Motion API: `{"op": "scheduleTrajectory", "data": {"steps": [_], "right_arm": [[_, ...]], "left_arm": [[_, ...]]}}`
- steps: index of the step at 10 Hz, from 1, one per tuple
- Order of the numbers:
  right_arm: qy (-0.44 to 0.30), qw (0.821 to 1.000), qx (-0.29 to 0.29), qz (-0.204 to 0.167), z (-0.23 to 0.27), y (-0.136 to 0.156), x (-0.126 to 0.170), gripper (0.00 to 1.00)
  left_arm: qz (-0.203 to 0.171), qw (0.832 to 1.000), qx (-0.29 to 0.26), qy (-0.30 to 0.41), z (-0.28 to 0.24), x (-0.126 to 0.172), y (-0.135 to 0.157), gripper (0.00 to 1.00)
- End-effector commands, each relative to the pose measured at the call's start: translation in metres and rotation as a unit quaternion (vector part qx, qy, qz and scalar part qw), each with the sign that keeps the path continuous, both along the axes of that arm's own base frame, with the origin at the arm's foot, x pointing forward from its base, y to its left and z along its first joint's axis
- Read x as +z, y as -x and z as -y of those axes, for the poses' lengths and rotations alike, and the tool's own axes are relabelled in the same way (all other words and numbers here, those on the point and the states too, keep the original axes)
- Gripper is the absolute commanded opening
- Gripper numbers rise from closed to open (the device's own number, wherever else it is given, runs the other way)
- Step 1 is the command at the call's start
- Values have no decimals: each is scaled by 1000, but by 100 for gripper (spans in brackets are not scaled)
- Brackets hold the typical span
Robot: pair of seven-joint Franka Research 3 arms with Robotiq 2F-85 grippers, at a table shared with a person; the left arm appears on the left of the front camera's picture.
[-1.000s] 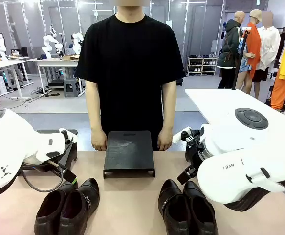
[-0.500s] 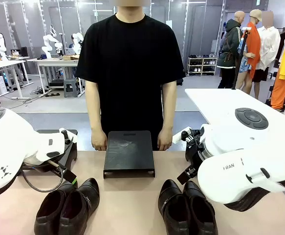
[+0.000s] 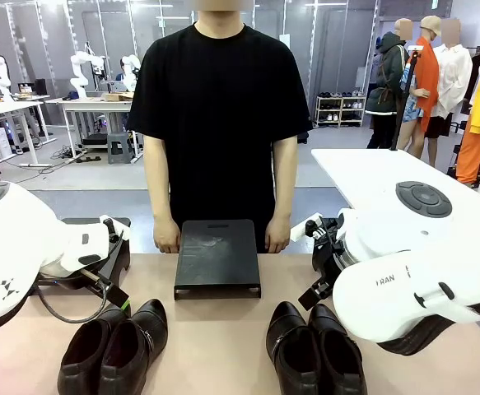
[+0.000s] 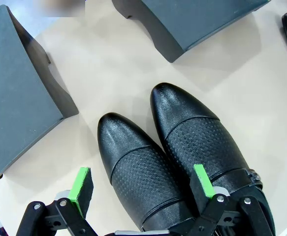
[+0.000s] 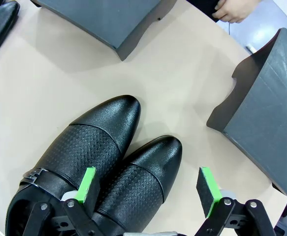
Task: Place the shoes on the stand as instructed by the person.
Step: Pick up one pair of Shoes and place it on the Shoes Stand indicated by the person.
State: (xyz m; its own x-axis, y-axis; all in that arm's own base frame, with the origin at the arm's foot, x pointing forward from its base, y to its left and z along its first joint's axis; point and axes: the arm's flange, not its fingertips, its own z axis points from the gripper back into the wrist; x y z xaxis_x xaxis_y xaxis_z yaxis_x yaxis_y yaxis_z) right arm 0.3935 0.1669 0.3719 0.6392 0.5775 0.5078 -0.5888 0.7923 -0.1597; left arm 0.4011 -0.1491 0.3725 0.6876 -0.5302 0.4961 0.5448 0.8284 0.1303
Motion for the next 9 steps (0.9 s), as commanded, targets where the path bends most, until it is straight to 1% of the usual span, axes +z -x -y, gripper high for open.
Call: {"op": "scheduleTrajectory", "data": {"steps": [1, 2, 3, 4, 5, 6, 7, 8, 9], "right_arm": [[0, 1000, 0, 0, 0, 0, 0, 100], [-14, 1000, 3, -11, 6, -2, 21, 100], [-20, 999, 7, -30, 13, -2, 45, 100], [-52, 998, 12, -46, 24, 0, 72, 100], [-77, 995, 13, -58, 34, 2, 93, 100], [-102, 993, -1, -57, 48, 6, 108, 100], [-146, 986, 10, -78, 63, 13, 119, 100], [-214, 971, 20, -107, 86, 25, 130, 100], [-277, 952, 37, -121, 107, 37, 137, 100]], "left_arm": [[0, 1000, 0, 0, 0, 0, 0, 100], [-17, 1000, 9, -2, 3, 15, -3, 100], [-36, 999, 7, 4, 2, 34, -4, 100], [-59, 998, -10, 28, -4, 58, -1, 100], [-84, 993, -26, 76, -12, 78, 2, 100], [-129, 983, -45, 124, -24, 94, 3, 100], [-163, 972, -63, 158, -38, 112, 7, 100], [-182, 960, -78, 200, -61, 128, 14, 100], [-199, 945, -89, 244, -84, 138, 19, 100]]}}
